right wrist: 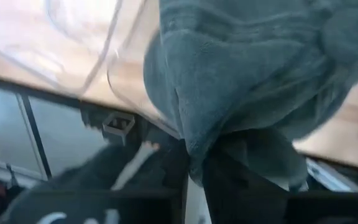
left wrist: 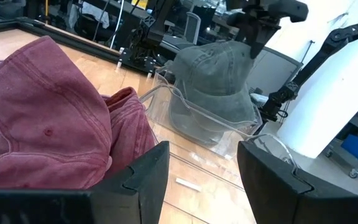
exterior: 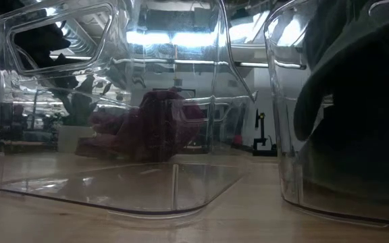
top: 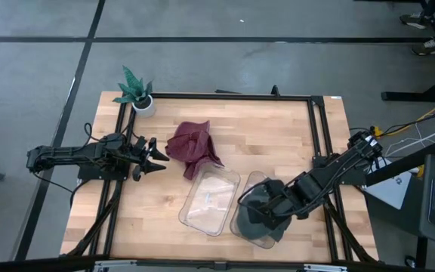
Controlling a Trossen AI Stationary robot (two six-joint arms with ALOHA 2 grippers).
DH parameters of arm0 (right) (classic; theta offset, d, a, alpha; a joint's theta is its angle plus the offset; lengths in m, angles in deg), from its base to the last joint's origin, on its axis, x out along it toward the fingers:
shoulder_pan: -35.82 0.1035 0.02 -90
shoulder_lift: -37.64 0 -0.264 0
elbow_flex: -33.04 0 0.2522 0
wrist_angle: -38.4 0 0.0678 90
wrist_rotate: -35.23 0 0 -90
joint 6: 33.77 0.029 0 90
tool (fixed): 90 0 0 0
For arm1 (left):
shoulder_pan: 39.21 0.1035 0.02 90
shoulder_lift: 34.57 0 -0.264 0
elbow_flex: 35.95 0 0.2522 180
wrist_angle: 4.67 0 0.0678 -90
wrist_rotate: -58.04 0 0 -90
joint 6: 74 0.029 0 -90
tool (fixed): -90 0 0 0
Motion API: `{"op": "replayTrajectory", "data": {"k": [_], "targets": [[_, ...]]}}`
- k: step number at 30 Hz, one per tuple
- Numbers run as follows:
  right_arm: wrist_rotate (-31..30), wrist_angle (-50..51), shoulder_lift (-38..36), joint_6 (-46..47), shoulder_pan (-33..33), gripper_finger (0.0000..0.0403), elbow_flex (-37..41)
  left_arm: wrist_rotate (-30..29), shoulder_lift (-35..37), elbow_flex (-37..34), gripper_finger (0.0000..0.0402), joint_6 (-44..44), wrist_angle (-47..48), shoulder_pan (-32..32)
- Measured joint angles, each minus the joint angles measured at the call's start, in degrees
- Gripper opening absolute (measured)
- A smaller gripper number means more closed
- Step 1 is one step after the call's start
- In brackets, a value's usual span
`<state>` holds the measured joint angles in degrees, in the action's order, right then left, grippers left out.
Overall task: Pick & Place hat
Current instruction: Put the gray cap into the right transparent bin
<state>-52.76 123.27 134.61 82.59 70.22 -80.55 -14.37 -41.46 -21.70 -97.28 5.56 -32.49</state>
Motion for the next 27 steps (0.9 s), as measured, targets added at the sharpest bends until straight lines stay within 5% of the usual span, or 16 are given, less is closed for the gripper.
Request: {"op": "replayTrajectory", "data": {"k": [5, 15, 21, 27], "targets": [[6.65, -0.56, 0.0, 0.01, 0.02, 0.0092, 0.0, 0.0, 0.0, 0.0, 0.0184, -0.01, 0.0, 0.0], [7.16, -0.58, -0.27, -1.51, -0.02, 0.0215, 0.0, 0.02, 0.0, -0.01, 0.0184, 0.0, -0.01, 0.01], [10.46, -0.54, -0.39, -5.9, -1.99, 0.0227, -0.5, 0.04, 0.0, -0.01, 0.0184, -0.01, -0.02, 0.0], [13.39, -1.02, -1.31, -20.03, -5.19, 0.0217, -0.5, 0.05, 0.0, -0.02, 0.0184, -1.44, -0.03, 0.01]]}}
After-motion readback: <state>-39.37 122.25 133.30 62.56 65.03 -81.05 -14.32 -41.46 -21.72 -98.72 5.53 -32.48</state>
